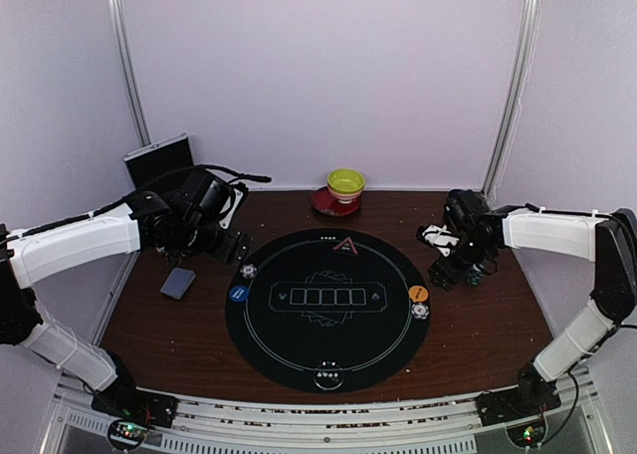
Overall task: Distribute texas hold em gaming equipment
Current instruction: Pick up the pile of poker chips from the pile of poker chips.
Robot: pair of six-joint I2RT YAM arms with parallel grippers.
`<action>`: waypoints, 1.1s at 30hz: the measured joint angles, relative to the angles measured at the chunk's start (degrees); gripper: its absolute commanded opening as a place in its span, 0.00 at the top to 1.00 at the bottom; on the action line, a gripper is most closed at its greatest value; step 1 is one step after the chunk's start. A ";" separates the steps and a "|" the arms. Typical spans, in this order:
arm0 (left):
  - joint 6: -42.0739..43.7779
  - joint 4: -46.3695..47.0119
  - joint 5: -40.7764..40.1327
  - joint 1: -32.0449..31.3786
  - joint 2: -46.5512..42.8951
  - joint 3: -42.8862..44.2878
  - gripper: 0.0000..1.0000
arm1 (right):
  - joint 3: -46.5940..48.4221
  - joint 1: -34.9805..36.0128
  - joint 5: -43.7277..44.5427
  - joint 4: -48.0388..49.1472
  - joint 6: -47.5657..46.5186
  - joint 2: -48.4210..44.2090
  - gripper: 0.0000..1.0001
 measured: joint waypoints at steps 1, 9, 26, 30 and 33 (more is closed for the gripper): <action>0.00 0.00 0.00 0.00 0.00 0.00 0.02 | 0.20 -0.63 0.31 0.17 0.48 0.37 0.19; 0.00 0.00 -0.02 0.00 0.00 0.00 0.02 | 2.29 -4.72 2.27 1.84 4.33 4.81 0.19; 0.02 0.00 -0.17 0.07 0.02 0.00 0.02 | 6.62 -6.51 3.63 2.49 8.87 10.64 0.23; 0.02 0.00 -0.17 0.26 0.04 0.00 0.02 | 8.11 -7.39 2.84 1.86 9.22 12.31 0.24; 0.02 0.00 -0.17 0.33 0.07 0.00 0.02 | 8.59 -7.87 2.64 1.60 9.38 12.74 0.25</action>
